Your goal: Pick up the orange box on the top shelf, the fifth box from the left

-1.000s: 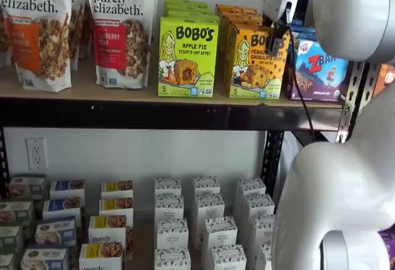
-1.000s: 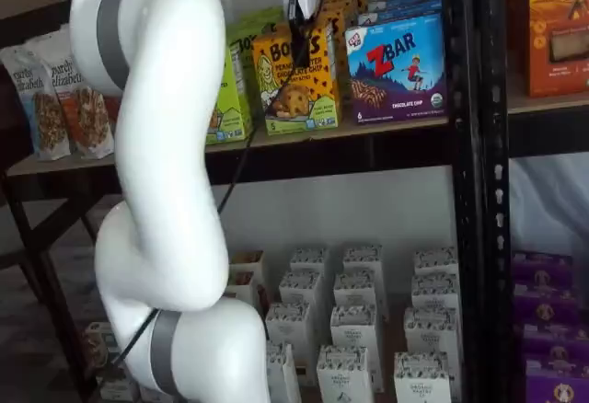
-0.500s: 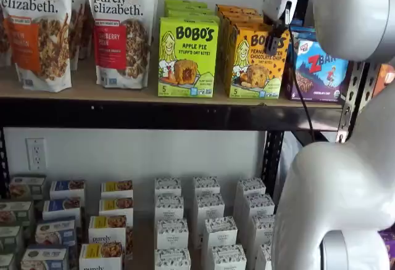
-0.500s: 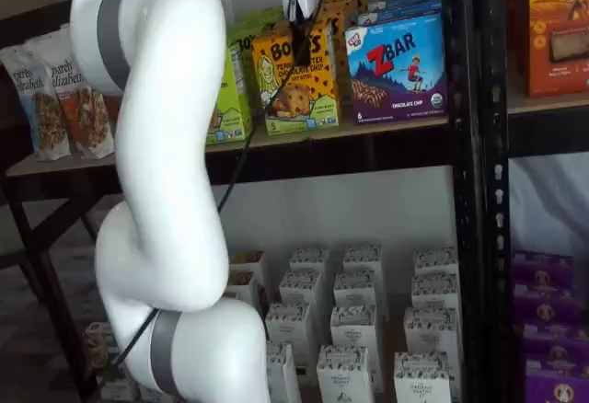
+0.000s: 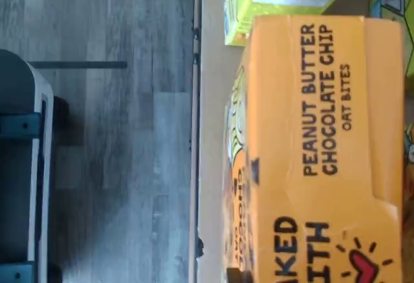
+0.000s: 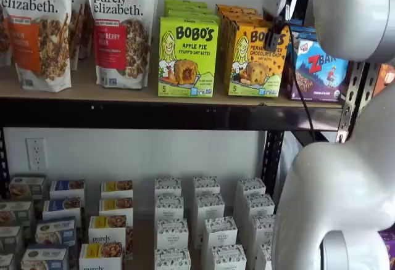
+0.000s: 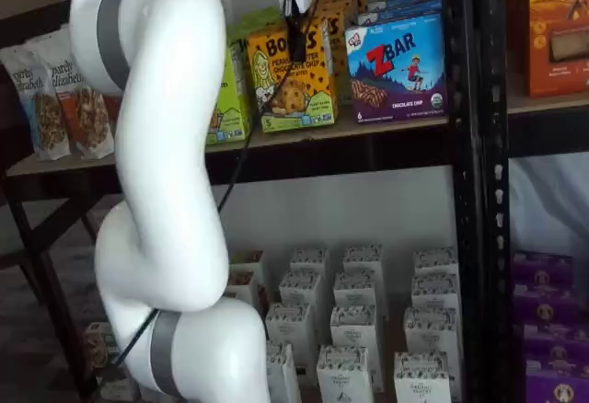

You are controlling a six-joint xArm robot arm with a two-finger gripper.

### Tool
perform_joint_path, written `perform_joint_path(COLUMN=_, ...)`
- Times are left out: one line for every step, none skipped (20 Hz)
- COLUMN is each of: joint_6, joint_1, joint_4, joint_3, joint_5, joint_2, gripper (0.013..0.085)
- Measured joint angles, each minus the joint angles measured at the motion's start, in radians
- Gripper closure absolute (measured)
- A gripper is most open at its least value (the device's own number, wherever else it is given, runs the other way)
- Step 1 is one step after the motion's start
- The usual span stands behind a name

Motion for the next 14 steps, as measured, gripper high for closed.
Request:
perform_joint_path(joint_6=0.002, joint_1=0.002, joint_4=-0.001, joint_3=-0.006, joint_5=0.011, joint_2=0.0, gripper=0.061)
perform_joint_path(joint_6=0.006, joint_1=0.005, joint_4=-0.003, joint_3=-0.013, joint_5=0.029, joint_2=-0.002, gripper=0.061)
perform_joint_path(joint_6=0.01, joint_1=0.008, joint_4=-0.005, joint_3=-0.01, joint_5=0.037, joint_2=-0.011, gripper=0.061)
perform_joint_path(joint_6=0.013, joint_1=0.011, joint_4=-0.007, joint_3=0.0, joint_5=0.04, joint_2=-0.025, gripper=0.061)
perform_joint_path(joint_6=0.015, joint_1=0.013, joint_4=-0.009, joint_3=0.007, joint_5=0.044, joint_2=-0.035, gripper=0.061)
perform_joint_path(joint_6=0.017, joint_1=0.015, joint_4=-0.009, joint_3=0.017, joint_5=0.046, joint_2=-0.047, gripper=0.061)
perform_joint_path(joint_6=0.019, joint_1=0.017, joint_4=-0.01, joint_3=0.029, joint_5=0.05, joint_2=-0.063, gripper=0.061)
perform_joint_path(joint_6=0.021, joint_1=0.018, joint_4=-0.01, joint_3=0.046, joint_5=0.052, joint_2=-0.082, gripper=0.061)
perform_joint_path(joint_6=0.023, joint_1=0.02, joint_4=-0.01, joint_3=0.063, joint_5=0.058, joint_2=-0.102, gripper=0.061)
perform_joint_path(joint_6=0.024, joint_1=0.021, joint_4=-0.01, joint_3=0.075, joint_5=0.06, joint_2=-0.117, gripper=0.061)
perform_joint_path(joint_6=0.025, joint_1=0.021, joint_4=-0.01, joint_3=0.088, joint_5=0.063, joint_2=-0.132, gripper=0.061)
perform_joint_path(joint_6=0.026, joint_1=0.021, joint_4=-0.009, joint_3=0.102, joint_5=0.065, joint_2=-0.148, gripper=0.061)
perform_joint_path(joint_6=0.026, joint_1=0.021, joint_4=-0.008, joint_3=0.116, joint_5=0.066, joint_2=-0.164, gripper=0.061)
perform_joint_path(joint_6=0.026, joint_1=0.021, joint_4=-0.008, joint_3=0.136, joint_5=0.069, joint_2=-0.186, gripper=0.061)
